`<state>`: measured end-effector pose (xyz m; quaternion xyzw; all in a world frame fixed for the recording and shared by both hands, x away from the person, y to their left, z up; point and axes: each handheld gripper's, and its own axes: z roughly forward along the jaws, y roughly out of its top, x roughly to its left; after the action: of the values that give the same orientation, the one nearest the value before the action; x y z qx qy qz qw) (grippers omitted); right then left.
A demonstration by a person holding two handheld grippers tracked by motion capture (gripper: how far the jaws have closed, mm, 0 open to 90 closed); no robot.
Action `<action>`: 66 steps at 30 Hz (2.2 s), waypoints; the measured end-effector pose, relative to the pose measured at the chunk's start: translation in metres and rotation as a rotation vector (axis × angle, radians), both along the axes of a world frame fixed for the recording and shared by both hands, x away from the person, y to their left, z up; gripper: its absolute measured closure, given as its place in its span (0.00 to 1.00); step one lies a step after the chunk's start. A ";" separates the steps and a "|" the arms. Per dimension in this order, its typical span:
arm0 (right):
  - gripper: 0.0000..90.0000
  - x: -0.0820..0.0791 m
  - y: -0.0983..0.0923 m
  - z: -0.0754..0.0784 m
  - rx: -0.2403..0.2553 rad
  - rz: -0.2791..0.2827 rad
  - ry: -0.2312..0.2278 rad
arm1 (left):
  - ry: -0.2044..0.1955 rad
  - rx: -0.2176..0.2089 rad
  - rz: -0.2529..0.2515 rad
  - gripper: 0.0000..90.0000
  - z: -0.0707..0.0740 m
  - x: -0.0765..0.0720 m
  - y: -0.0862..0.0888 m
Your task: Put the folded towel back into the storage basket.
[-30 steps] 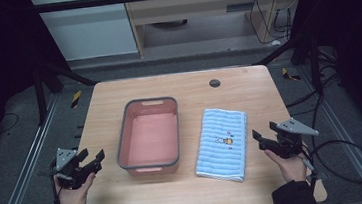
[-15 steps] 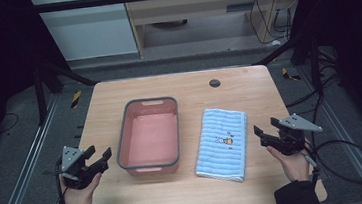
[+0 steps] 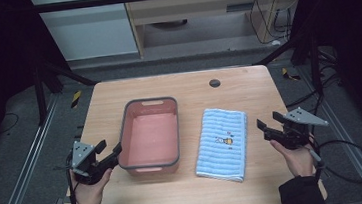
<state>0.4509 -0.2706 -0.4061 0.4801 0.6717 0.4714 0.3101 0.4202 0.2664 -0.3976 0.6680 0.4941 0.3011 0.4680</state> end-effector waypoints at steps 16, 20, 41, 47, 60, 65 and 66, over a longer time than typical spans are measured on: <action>0.43 0.012 0.009 0.012 0.004 0.017 -0.010 | -0.036 0.007 -0.065 0.48 0.018 0.005 -0.041; 0.43 0.015 0.011 0.015 -0.001 0.022 -0.001 | -0.038 0.011 -0.078 0.49 0.021 0.007 -0.049; 0.46 0.031 0.021 0.016 -0.002 0.038 0.012 | -0.039 0.025 -0.174 0.51 0.019 0.009 -0.102; 0.46 0.035 0.022 0.017 -0.003 0.038 0.015 | -0.036 0.041 -0.202 0.52 0.019 0.010 -0.119; 0.42 0.044 0.026 0.020 -0.010 0.045 0.020 | -0.022 0.052 -0.273 0.52 0.010 0.012 -0.156; 0.42 0.045 0.024 0.020 0.002 0.036 0.014 | -0.021 0.071 -0.278 0.52 0.007 0.010 -0.164; 0.42 0.045 0.024 0.020 0.003 0.035 0.017 | -0.019 0.069 -0.279 0.52 0.006 0.010 -0.166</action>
<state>0.4961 -0.2465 -0.3862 0.4729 0.6818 0.4736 0.2953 0.4305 0.1008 -0.3914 0.7430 0.3815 0.2562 0.4867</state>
